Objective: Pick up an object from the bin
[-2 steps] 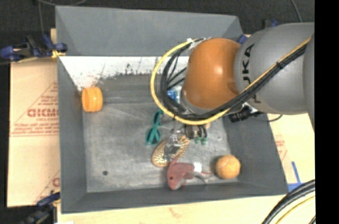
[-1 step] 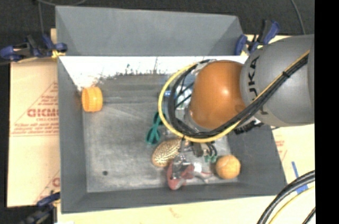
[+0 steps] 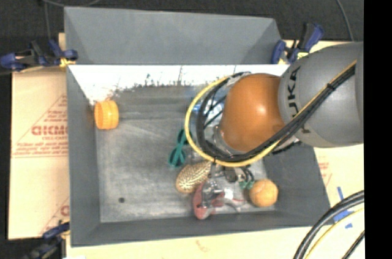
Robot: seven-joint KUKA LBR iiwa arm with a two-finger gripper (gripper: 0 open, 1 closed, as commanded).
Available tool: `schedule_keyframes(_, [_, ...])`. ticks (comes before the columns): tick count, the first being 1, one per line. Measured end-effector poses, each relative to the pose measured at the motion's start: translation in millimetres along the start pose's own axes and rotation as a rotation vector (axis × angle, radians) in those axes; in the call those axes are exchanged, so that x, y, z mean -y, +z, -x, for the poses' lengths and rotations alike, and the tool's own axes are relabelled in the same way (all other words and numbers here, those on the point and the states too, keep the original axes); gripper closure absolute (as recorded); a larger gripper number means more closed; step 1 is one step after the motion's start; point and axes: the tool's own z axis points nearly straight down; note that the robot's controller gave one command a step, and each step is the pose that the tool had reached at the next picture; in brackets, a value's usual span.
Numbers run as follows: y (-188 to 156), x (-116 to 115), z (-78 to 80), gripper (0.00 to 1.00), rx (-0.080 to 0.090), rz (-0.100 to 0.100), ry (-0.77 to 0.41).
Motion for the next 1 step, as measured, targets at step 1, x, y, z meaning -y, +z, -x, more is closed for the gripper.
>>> schedule_keyframes(1, [57.8, -3.4, 29.5, 1.00, 0.017, 0.004, -0.354])
